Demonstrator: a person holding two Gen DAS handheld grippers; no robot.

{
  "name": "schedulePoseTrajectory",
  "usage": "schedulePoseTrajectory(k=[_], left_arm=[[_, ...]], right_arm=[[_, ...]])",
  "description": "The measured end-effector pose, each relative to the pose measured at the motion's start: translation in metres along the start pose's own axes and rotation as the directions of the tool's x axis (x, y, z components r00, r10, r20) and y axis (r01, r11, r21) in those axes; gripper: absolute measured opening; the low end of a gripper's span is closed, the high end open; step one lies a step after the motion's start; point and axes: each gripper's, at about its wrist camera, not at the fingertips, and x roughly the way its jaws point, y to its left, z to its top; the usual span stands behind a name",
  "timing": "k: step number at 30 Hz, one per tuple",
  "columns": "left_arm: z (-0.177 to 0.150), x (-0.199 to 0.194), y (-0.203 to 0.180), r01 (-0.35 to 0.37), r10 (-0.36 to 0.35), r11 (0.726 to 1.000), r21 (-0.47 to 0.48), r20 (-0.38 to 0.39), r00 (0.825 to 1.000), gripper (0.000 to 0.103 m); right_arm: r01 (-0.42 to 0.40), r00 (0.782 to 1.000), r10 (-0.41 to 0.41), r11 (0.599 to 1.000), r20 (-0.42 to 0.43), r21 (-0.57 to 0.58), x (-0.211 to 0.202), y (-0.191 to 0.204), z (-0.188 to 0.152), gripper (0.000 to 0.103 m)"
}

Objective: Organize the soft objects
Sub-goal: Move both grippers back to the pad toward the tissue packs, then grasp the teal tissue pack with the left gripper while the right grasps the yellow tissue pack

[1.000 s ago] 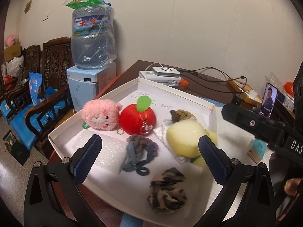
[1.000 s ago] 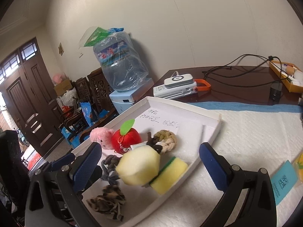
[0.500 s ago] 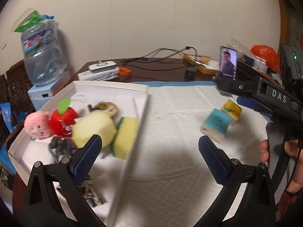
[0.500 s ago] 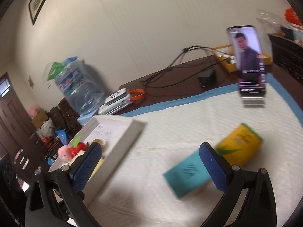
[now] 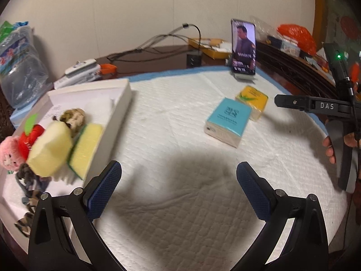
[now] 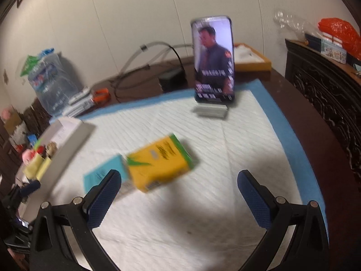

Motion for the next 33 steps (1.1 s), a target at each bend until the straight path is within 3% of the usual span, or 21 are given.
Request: schedulePoseTrajectory(k=[5, 12, 20, 25, 29, 33], left_arm=[[0.005, 0.012, -0.012, 0.055, -0.052, 0.997, 0.057, -0.052, 0.997, 0.103], [0.020, 0.027, -0.031, 0.077, -0.064, 0.987, 0.144, -0.089, 0.994, 0.103], [0.031, 0.044, -0.041, 0.091, -0.071, 0.980, 0.174, -0.118, 0.990, 0.103], [0.044, 0.060, -0.042, 0.105, -0.088, 0.985, 0.136, -0.128, 0.988, 0.103], [0.053, 0.073, -0.052, 0.117, -0.096, 0.983, 0.143, -0.144, 0.985, 0.103], [0.059, 0.088, -0.061, 0.092, -0.064, 0.982, 0.164, -0.168, 0.984, 0.103]], right_arm=[[-0.001, 0.993, -0.020, 0.983, -0.115, -0.182, 0.024, 0.017, -0.012, 0.103], [0.084, 0.991, -0.115, 0.935, -0.069, -0.345, 0.038, 0.041, 0.002, 0.103], [-0.020, 0.991, -0.022, 0.955, -0.135, -0.295, 0.056, 0.035, 0.014, 0.102], [-0.017, 0.995, -0.010, 0.966, -0.103, -0.260, 0.044, 0.025, 0.013, 0.076], [-0.033, 0.995, 0.009, 0.971, -0.102, -0.236, 0.045, 0.021, 0.015, 0.077], [-0.015, 0.994, -0.020, 0.949, -0.109, -0.314, 0.052, 0.037, 0.016, 0.079]])
